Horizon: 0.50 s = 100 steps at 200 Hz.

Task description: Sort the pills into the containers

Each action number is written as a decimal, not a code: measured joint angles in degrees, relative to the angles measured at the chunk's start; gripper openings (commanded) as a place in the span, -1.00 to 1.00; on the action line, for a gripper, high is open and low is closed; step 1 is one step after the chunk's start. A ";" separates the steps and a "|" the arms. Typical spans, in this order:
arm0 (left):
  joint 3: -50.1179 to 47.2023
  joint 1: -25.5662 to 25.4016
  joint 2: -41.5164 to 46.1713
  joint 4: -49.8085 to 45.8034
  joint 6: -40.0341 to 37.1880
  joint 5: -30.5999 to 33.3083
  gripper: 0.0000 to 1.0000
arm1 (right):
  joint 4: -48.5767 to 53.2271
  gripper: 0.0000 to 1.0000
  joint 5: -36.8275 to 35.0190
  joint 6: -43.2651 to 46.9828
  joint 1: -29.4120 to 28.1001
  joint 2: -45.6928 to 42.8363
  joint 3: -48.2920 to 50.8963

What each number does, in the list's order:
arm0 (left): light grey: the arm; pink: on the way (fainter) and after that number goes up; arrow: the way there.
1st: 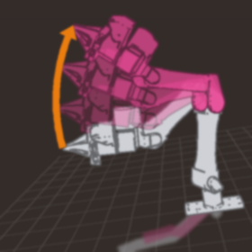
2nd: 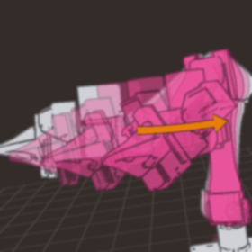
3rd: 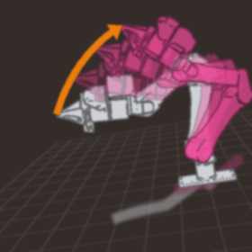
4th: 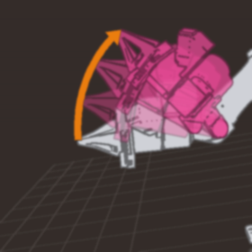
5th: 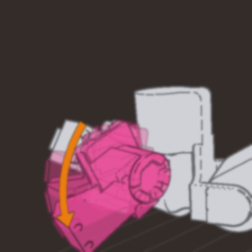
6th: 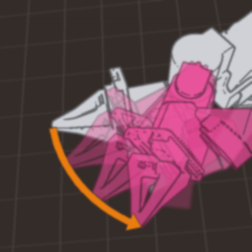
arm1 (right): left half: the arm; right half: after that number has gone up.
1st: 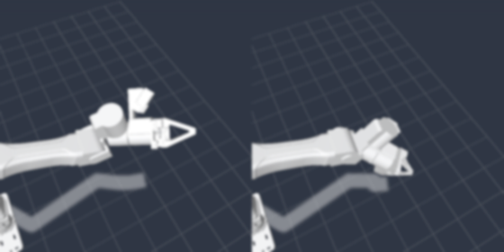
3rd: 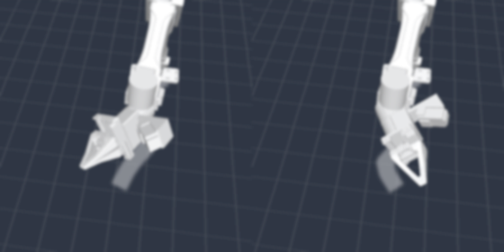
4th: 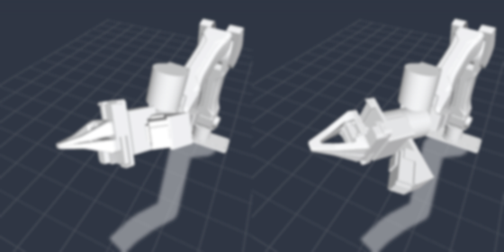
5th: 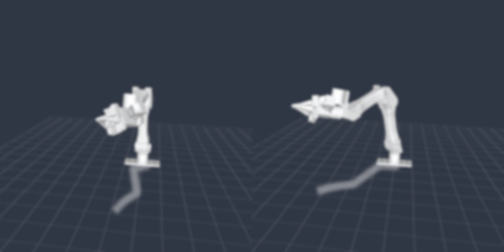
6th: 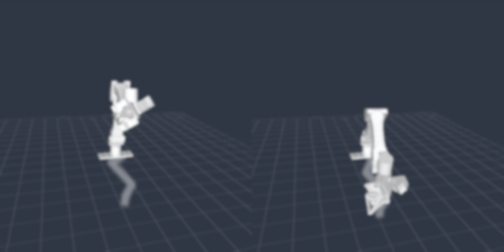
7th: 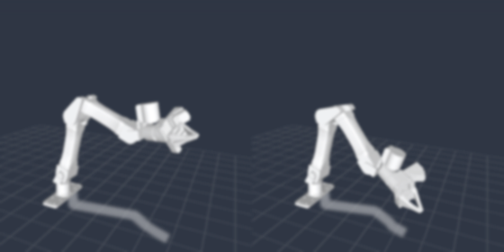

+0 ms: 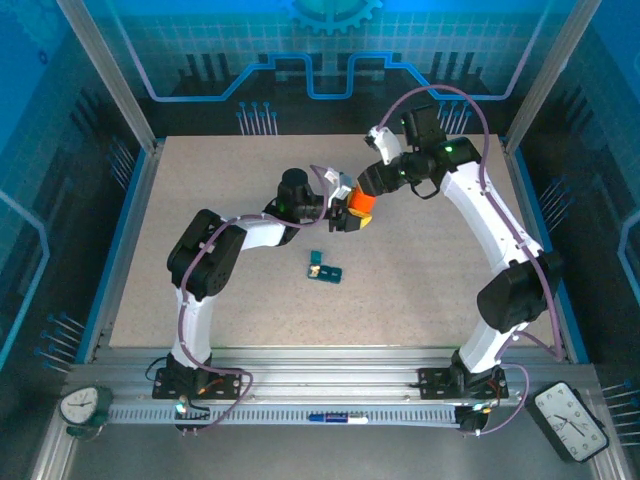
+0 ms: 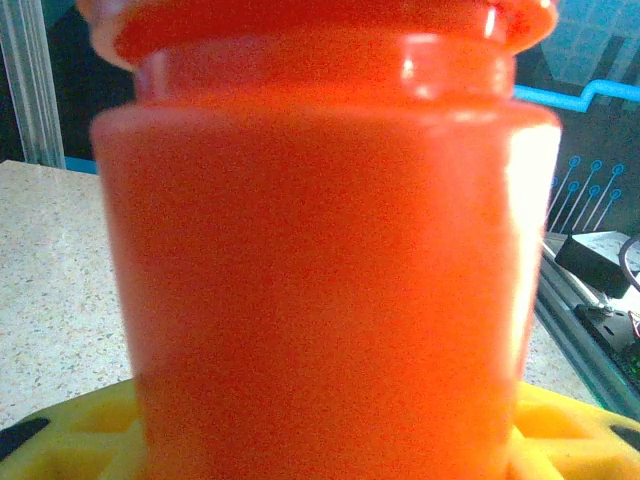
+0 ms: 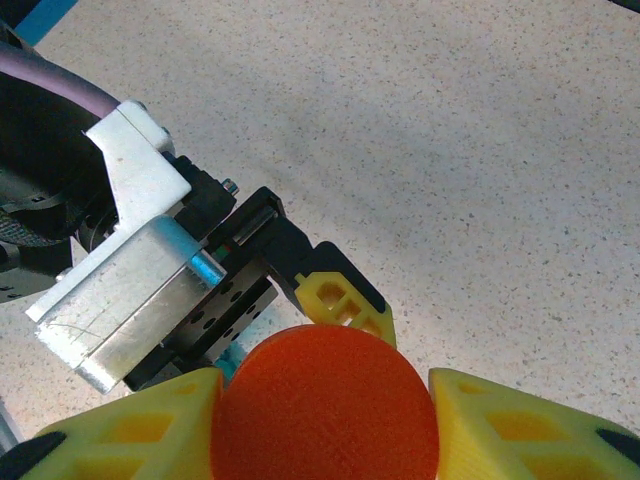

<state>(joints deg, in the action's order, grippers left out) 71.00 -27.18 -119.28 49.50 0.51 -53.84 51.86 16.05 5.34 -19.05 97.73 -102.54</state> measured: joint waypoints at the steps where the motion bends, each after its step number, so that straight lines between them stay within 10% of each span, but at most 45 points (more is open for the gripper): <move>1: 0.00 0.02 0.00 0.00 0.00 0.00 -1.00 | 0.00 -0.15 0.07 0.00 0.00 0.00 0.00; 100: 0.00 0.02 0.00 0.04 -0.02 -0.07 -1.00 | 0.13 0.41 0.87 -3.63 0.26 0.00 0.00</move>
<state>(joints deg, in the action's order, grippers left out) 71.00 -27.16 -119.28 49.54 0.49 -53.91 51.99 16.93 1.72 -18.79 97.73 -102.54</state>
